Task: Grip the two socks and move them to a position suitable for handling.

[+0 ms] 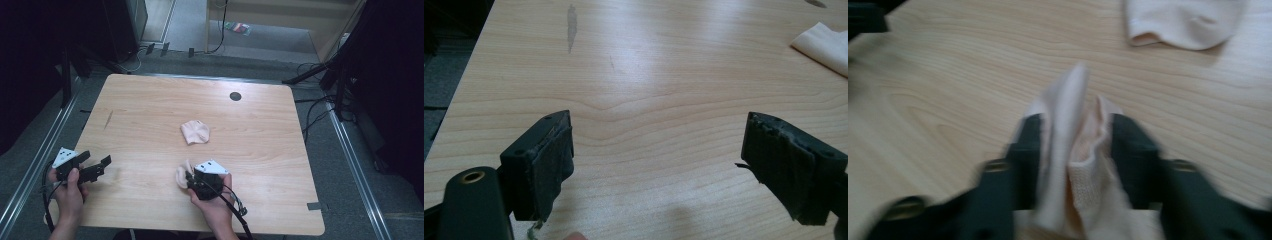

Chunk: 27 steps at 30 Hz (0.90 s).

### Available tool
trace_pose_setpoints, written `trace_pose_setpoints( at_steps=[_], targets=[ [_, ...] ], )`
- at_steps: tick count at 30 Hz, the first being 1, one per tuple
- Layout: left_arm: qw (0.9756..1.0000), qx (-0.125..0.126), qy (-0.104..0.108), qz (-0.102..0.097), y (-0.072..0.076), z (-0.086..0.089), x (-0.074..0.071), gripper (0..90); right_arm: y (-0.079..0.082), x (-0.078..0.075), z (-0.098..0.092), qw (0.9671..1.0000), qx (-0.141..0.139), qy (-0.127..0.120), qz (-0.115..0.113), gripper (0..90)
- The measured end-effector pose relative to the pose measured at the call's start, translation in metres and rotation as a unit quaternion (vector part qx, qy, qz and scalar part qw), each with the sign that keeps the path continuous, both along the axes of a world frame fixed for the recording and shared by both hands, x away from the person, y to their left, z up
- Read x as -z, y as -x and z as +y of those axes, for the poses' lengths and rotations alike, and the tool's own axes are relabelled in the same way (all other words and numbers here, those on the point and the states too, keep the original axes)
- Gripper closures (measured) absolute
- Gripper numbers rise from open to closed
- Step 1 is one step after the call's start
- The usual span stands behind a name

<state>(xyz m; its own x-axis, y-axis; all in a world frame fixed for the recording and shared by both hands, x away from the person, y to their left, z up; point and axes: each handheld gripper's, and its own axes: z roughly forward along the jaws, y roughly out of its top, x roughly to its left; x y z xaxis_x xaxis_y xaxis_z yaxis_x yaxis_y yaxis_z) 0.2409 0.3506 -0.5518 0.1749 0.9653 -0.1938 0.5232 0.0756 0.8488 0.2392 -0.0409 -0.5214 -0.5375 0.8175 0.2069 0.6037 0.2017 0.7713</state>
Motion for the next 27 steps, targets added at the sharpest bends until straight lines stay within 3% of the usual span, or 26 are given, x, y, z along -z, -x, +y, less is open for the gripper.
trace_pose_setpoints(
  at_steps=[1, 2, 3, 7, 10, 15, 16, 18, 20, 21, 22, 26, 27],
  targets=[
    [1.0000, 0.001, -0.003, -0.001, 0.001, 0.000, 0.000, 14.4, -0.003, -0.003, -0.005, 0.9996, 0.000, -0.026, 0.011, 41.0],
    [1.0000, 0.001, -0.003, -0.001, 0.001, 0.000, 0.000, 14.4, -0.003, -0.003, -0.005, 0.9996, 0.000, -0.026, 0.011, 41.0],
    [1.0000, -0.001, -0.008, -0.002, 0.001, -0.001, 0.000, 14.4, -0.005, -0.010, -0.015, 0.9991, 0.011, -0.041, 0.001, 39.1],
    [0.9998, -0.002, -0.019, -0.002, 0.002, -0.003, -0.003, 14.4, -0.007, -0.021, -0.035, 0.9984, 0.026, -0.048, -0.011, 43.5],
    [1.0000, 0.001, -0.001, -0.008, 0.004, -0.009, -0.007, 14.4, -0.008, -0.024, -0.041, 0.9984, 0.019, -0.052, -0.011, 46.1],
    [0.9994, 0.033, -0.005, -0.004, 0.006, -0.046, -0.015, 14.4, -0.001, -0.017, -0.040, 0.9988, 0.006, -0.047, -0.012, 49.4],
    [0.9994, 0.033, -0.005, -0.004, 0.006, -0.046, -0.015, 14.4, -0.001, -0.017, -0.040, 0.9988, 0.006, -0.047, -0.012, 49.4],
    [0.9985, 0.053, -0.007, 0.008, 0.007, -0.068, -0.018, 14.4, 0.001, -0.010, -0.037, 0.9991, 0.005, -0.042, -0.005, 49.4],
    [0.9979, 0.063, -0.005, 0.012, 0.007, -0.075, -0.019, 14.4, 0.002, -0.009, -0.036, 0.9991, 0.004, -0.042, -0.005, 49.5],
    [0.9965, 0.081, -0.001, 0.020, 0.008, -0.088, -0.019, 14.5, 0.004, -0.005, -0.034, 0.9992, 0.004, -0.039, -0.004, 50.1],
    [0.9965, 0.081, -0.001, 0.020, 0.008, -0.088, -0.019, 14.5, 0.004, -0.005, -0.034, 0.9992, 0.004, -0.039, -0.004, 50.1],
    [0.9917, 0.125, -0.002, 0.031, 0.015, -0.111, -0.020, 14.6, 0.008, 0.002, -0.023, 0.9996, -0.012, -0.025, -0.005, 54.3],
    [0.9838, 0.175, 0.018, 0.035, 0.020, -0.118, -0.020, 15.3, 0.012, 0.007, -0.015, 0.9993, -0.034, -0.007, -0.012, 57.0]
  ],
)
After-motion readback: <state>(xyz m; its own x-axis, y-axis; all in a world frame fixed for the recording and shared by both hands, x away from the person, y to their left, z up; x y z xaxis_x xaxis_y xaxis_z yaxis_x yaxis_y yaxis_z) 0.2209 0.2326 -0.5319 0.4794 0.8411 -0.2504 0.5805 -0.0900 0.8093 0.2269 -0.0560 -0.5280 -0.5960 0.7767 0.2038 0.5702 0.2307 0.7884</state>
